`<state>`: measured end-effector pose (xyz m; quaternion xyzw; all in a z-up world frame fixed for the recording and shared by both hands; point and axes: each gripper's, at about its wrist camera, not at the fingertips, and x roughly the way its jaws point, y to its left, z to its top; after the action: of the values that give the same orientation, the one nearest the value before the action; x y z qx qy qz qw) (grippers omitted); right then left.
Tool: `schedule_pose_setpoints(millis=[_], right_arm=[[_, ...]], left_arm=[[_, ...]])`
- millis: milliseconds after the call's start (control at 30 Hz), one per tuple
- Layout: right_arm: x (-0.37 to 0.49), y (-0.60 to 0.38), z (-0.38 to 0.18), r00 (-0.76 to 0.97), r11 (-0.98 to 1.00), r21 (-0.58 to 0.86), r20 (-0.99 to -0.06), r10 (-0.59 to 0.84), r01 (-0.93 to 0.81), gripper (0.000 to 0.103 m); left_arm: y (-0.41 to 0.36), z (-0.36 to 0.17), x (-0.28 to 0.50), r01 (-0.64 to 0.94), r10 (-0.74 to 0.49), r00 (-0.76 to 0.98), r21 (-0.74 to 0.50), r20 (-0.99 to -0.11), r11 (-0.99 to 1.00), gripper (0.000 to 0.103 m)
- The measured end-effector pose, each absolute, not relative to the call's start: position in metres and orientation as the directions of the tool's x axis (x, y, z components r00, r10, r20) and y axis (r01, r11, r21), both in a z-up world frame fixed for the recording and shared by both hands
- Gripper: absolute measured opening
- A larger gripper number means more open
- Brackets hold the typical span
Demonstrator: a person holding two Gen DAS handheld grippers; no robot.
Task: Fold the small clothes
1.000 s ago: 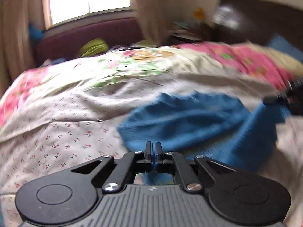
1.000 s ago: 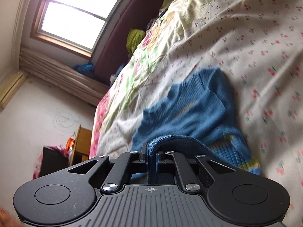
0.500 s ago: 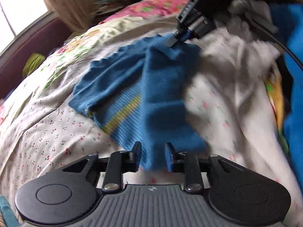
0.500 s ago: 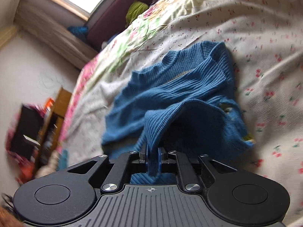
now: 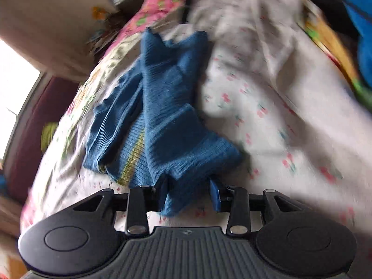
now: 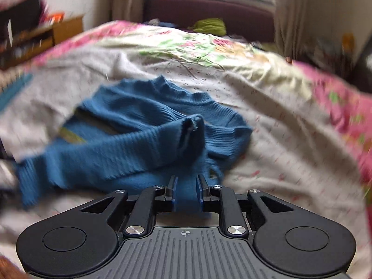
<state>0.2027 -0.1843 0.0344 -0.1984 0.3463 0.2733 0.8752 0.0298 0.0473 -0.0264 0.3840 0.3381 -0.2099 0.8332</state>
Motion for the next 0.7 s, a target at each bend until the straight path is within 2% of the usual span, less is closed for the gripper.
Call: schedule_pose_setpoints(millis=[133,267,400,567,700], right_arm=[[0.226,-0.179,0.015,0.63,0.704,-0.263,-0.704,0.328,-0.66,0.02],[0.253,-0.17,0.0,0.646,0.658,-0.317,-0.683,0.341,-0.683,0.024],[0.262,-0.156,-0.008,0.659,0.551,-0.418,-0.657,0.365,-0.722,0.026],[0.254,-0.142,-0.005,0.67,0.372,-0.558,-0.612,0.42,-0.742,0.038],[0.24,-0.132,-0.004,0.663,0.207,-0.661,-0.572,0.483,-0.721,0.04]], left_arm=[[0.067,-0.012,0.064,0.484,-0.097,0.664,0.327,-0.741,0.811,0.046],[0.091,-0.01,0.087,0.379,-0.135,0.614,0.141,-0.778,0.915,0.044],[0.087,-0.013,0.086,0.401,-0.139,0.599,0.145,-0.789,0.904,0.043],[0.08,-0.019,0.084,0.45,-0.152,0.592,0.168,-0.792,0.877,0.043],[0.08,-0.016,0.082,0.464,-0.16,0.585,0.167,-0.795,0.87,0.043]])
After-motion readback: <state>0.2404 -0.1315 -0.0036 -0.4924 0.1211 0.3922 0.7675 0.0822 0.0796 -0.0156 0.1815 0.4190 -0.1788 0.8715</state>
